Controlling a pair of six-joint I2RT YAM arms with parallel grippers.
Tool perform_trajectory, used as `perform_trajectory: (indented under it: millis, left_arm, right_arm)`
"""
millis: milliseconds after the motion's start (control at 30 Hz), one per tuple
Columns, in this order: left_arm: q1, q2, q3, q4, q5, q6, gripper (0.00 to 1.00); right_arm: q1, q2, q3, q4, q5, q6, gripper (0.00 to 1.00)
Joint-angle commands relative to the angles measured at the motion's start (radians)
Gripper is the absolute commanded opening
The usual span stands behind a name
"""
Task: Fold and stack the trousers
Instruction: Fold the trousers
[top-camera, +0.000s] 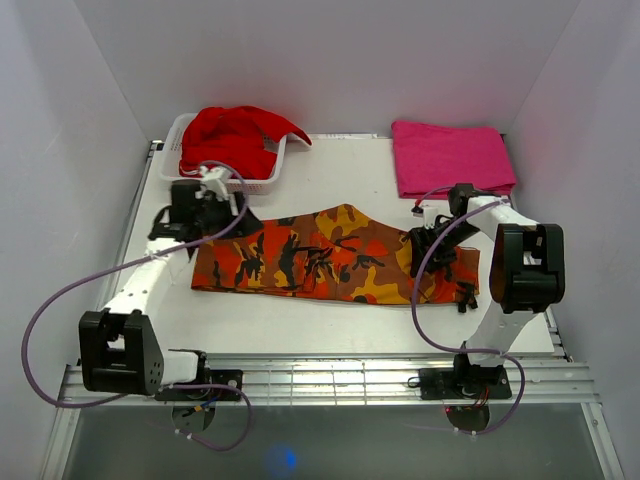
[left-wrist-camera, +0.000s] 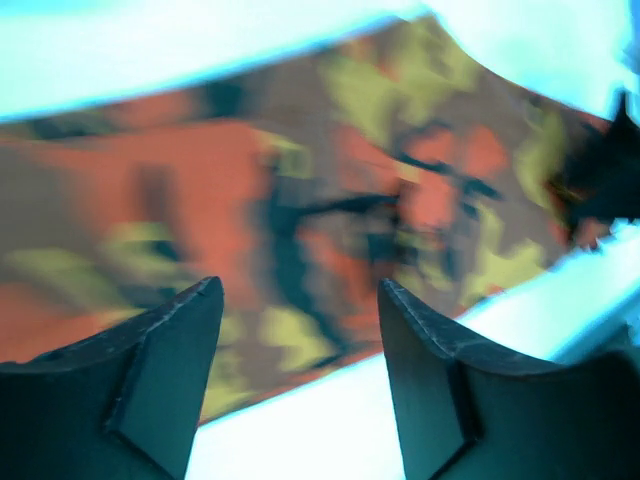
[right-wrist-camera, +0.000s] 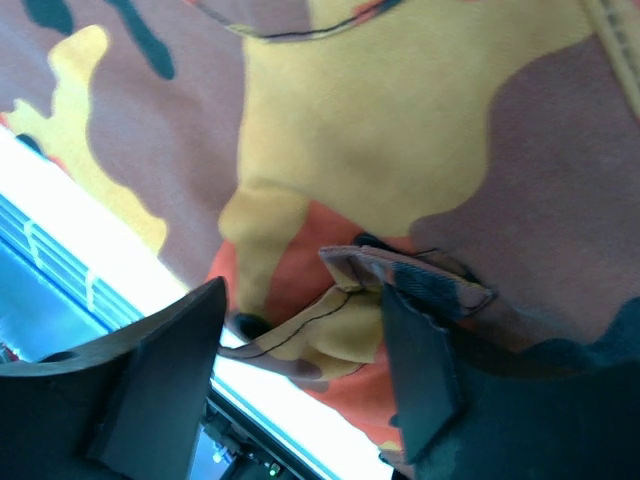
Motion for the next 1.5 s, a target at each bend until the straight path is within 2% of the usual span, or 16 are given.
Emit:
perform_trajectory:
  millis: [0, 67, 133, 167, 267, 367, 567, 667, 800, 967, 1167, 1333, 1467]
  left_arm:
    - [0.309, -0.050, 0.020, -0.130, 0.275, 0.268, 0.76]
    - [0.472, -0.008, 0.049, -0.191, 0.326, 0.365, 0.79]
    - [0.556, 0.063, 0.120, -0.286, 0.349, 0.469, 0.79]
    - [0.641, 0.103, 0.146, -0.317, 0.375, 0.492, 0.79]
    - [0.752, 0.267, 0.242, -0.438, 0.514, 0.578, 0.79]
    - [0.820, 0.393, 0.289, -0.498, 0.533, 0.633, 0.80]
    - [0.828, 0.469, 0.228, -0.459, 0.498, 0.716, 0.77]
    - [0.831, 0.502, 0.182, -0.423, 0.515, 0.739, 0.71]
    - [0.834, 0.571, 0.174, -0.419, 0.611, 0.776, 0.62]
    - [0.834, 0.664, 0.171, -0.390, 0.677, 0.759, 0.56]
    - [0.834, 0.715, 0.132, -0.324, 0.713, 0.724, 0.46]
    - [0.834, 0.729, 0.116, -0.322, 0.751, 0.730, 0.44]
    - [0.835, 0.738, 0.106, -0.325, 0.765, 0.736, 0.38]
  right_arm:
    - [0.011, -0.067, 0.056, -0.057, -0.033, -0.034, 0.72]
    - [0.011, -0.092, 0.085, -0.077, -0.039, -0.047, 0.75]
    - [0.010, -0.107, 0.101, -0.103, -0.040, -0.057, 0.77]
    - [0.010, -0.110, 0.109, -0.114, -0.046, -0.062, 0.78]
    - [0.008, -0.120, 0.126, -0.137, -0.057, -0.068, 0.78]
    - [0.008, -0.112, 0.129, -0.135, -0.056, -0.067, 0.75]
    - [-0.016, -0.101, 0.127, -0.150, -0.019, -0.083, 0.71]
    - [-0.099, -0.095, 0.156, -0.184, -0.020, -0.120, 0.71]
    - [-0.201, -0.075, 0.199, -0.284, -0.040, -0.183, 0.71]
    - [-0.367, -0.052, 0.219, -0.350, -0.017, -0.272, 0.71]
    - [-0.473, -0.021, 0.158, -0.296, 0.036, -0.291, 0.73]
    - [-0.484, 0.040, 0.124, -0.201, 0.018, -0.249, 0.77]
    - [-0.484, 0.103, 0.112, -0.137, -0.040, -0.211, 0.78]
